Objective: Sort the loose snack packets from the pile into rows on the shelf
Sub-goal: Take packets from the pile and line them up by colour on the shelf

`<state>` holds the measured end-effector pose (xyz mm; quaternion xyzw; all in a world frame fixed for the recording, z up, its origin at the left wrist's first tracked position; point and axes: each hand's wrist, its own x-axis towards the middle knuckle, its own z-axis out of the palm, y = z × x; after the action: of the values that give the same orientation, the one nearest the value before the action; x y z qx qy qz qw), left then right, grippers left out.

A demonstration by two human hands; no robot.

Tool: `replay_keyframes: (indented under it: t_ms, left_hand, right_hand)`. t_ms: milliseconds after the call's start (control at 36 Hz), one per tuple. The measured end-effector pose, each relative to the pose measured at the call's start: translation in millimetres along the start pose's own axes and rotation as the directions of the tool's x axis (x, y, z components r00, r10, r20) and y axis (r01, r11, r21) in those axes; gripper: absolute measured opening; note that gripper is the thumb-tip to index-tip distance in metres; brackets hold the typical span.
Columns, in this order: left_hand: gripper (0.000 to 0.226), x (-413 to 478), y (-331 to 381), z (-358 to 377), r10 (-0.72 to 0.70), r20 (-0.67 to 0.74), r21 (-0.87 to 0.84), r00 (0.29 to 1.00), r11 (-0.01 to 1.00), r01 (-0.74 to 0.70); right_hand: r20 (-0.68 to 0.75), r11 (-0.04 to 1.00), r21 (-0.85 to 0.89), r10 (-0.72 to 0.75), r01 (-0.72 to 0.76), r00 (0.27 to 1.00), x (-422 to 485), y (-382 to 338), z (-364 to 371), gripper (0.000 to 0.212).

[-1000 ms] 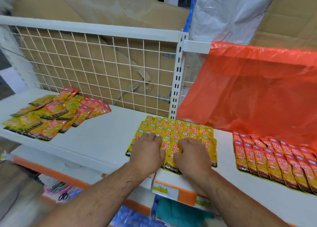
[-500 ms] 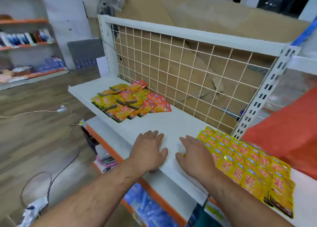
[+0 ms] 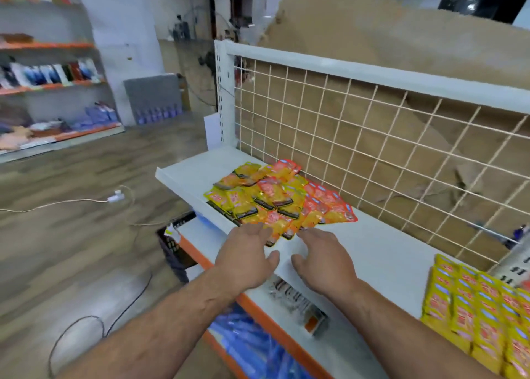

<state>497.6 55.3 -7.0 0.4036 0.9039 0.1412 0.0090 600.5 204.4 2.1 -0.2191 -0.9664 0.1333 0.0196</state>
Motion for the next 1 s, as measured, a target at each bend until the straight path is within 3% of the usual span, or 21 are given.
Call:
replay_keyframes:
  t_ms: [417,583,861,1000]
  left_hand:
    - [0.066,80,-47,9,-0.013,-0.051,-0.084,0.999,0.996,0.009]
    - [0.056,130,-57,2,-0.032,-0.066,-0.078,0.997,0.997,0.027]
    - [0.035,201,-74,0,-0.043,-0.014,-0.138,0.999,0.990,0.041]
    - [0.032,247,-88,1,-0.040,0.005,-0.143,0.999,0.989,0.041]
  right_hand:
    - [-0.102,0.997,0.073,0.010,-0.003,0.995,106,-13,12,0.048]
    - [-0.140,0.999,0.051,0.016,-0.009,0.990,156,-11,11,0.031]
    - [-0.072,0.997,0.017,0.073,-0.072,0.995,202,-10,15,0.056]
    - [-0.018,0.984,0.027,0.176,-0.176,0.984,219,-11,14,0.051]
